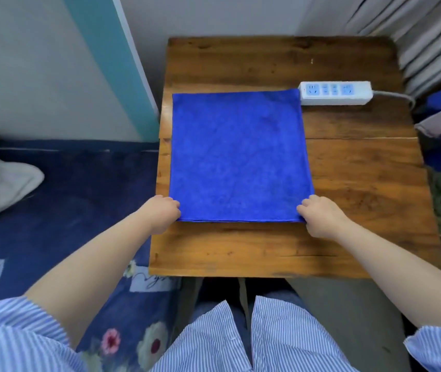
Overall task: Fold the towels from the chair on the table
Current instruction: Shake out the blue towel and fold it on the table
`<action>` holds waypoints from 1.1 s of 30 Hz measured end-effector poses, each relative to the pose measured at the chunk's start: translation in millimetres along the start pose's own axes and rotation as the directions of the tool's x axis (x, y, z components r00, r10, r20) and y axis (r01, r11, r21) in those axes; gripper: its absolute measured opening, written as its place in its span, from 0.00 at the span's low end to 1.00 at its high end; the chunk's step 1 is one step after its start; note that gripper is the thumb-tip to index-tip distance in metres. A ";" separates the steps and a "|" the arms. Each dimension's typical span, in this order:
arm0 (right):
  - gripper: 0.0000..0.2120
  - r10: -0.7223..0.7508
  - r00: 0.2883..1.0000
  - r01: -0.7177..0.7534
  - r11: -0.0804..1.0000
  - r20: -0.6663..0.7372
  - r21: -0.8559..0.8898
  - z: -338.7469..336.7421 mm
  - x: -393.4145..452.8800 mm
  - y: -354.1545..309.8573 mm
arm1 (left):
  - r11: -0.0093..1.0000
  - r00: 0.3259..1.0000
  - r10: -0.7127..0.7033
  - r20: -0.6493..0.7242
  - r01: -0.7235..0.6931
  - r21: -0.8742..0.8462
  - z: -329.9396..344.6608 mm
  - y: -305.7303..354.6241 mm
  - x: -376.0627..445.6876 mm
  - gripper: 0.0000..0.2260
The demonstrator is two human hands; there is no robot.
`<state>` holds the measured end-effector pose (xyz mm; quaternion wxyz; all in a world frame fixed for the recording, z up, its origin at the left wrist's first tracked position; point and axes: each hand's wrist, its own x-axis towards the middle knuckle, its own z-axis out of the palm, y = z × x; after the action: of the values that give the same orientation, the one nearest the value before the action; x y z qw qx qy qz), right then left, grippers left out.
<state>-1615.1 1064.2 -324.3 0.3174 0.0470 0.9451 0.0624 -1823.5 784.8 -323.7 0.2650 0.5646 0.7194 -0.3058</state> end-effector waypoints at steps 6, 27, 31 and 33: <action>0.13 -0.016 0.999 0.016 1.000 0.044 -0.007 25.3 -7.7 -20.1 | 0.999 0.999 0.044 0.010 -0.043 -0.018 38.4 19.9 1.2 0.13; 0.21 0.278 0.916 -0.072 0.824 -0.290 0.562 -58.2 113.4 -12.4 | 0.659 0.817 -0.516 -0.257 0.187 -0.728 -71.1 14.0 97.7 0.15; 0.26 0.307 0.891 -0.057 0.806 -0.335 0.589 -75.8 169.2 2.0 | 0.573 0.734 -0.620 -0.276 0.183 -0.799 -78.7 -1.3 128.9 0.18; 0.26 0.267 0.895 -0.025 0.830 -0.357 0.557 -80.9 190.1 6.2 | 0.592 0.718 -0.623 -0.310 0.174 -0.787 -82.5 -10.8 144.1 0.19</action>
<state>-1814.8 1087.5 -372.3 0.0744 0.1934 0.9631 -0.1720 -1869.0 937.5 -371.5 0.1586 0.2932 0.9350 0.1208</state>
